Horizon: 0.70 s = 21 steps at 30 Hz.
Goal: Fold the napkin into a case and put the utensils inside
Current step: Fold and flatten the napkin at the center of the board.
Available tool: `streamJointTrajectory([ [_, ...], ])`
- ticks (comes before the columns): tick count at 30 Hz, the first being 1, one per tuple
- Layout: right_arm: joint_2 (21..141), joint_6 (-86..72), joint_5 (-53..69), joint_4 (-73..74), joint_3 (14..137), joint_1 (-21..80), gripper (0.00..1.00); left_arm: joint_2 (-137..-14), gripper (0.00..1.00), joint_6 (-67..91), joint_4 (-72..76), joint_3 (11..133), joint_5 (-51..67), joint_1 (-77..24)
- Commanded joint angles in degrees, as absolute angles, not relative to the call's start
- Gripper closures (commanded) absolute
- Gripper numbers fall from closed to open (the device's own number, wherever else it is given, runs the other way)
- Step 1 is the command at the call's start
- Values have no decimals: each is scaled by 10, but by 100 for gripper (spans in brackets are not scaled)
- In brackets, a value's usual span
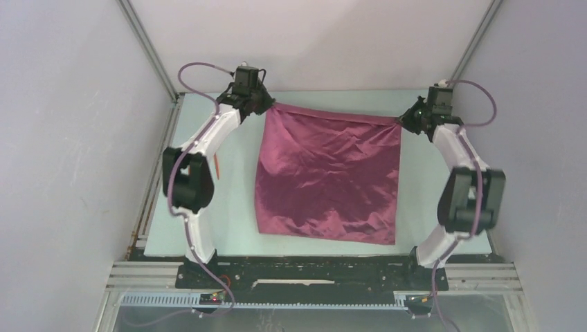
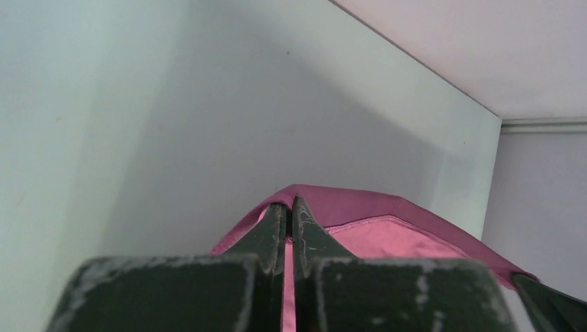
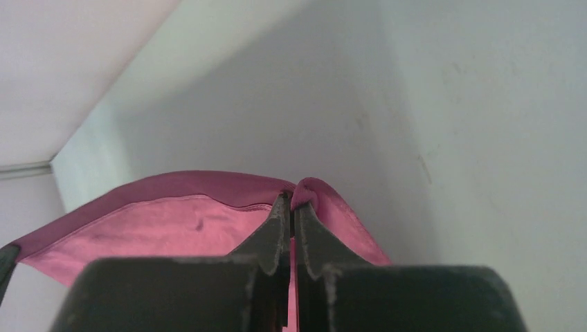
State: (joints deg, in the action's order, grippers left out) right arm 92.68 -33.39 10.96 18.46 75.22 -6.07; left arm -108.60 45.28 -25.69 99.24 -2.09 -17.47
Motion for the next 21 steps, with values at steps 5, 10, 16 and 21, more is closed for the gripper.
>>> streamJointTrajectory([
  [5,1171,-299,172,161,982,-82,100,-1292,100,529,-163,1171,92,-135],
  [10,1242,-285,194,191,1066,-85,100,-1346,100,539,-156,1233,102,-123],
  [16,1232,-295,203,255,1067,-89,100,-1343,100,540,-179,1219,119,-111],
  [21,1186,-325,200,364,1009,-93,100,-1274,100,551,-282,1118,131,-112],
])
